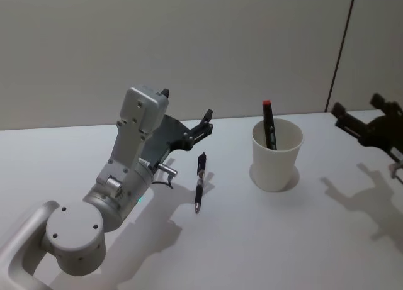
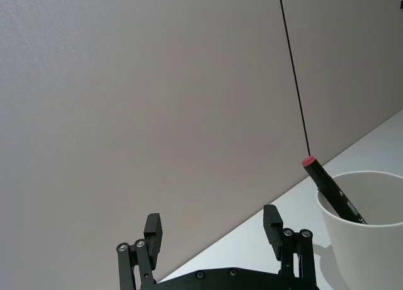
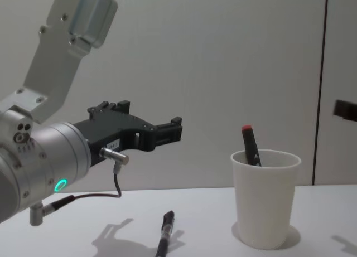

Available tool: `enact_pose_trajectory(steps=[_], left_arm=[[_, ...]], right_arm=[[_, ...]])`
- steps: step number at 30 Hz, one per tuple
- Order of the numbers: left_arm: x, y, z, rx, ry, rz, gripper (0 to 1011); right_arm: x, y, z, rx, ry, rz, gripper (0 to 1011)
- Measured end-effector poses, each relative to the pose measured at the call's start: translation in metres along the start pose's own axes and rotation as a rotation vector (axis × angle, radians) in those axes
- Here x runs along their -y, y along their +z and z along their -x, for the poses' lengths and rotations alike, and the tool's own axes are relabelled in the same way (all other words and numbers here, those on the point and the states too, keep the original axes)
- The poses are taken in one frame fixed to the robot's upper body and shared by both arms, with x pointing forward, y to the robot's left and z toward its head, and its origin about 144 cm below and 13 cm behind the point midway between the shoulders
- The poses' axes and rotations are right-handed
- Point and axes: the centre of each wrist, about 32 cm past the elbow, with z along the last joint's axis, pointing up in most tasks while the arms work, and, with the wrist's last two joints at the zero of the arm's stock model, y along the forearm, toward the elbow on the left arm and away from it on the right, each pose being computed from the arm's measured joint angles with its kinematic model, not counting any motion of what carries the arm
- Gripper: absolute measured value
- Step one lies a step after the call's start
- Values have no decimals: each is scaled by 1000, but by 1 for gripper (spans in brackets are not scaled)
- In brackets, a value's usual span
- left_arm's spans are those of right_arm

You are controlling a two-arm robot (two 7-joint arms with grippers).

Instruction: Place the pen into the pen holder.

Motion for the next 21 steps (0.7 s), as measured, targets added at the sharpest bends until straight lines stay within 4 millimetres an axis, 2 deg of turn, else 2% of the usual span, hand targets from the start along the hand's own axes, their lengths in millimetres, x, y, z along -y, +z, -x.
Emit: enact_pose_trajectory(steps=[21], left_arm=[[0,0,0,0,0,0,1001]], right_arm=[[20,9,-13,10,-47,3,1001]])
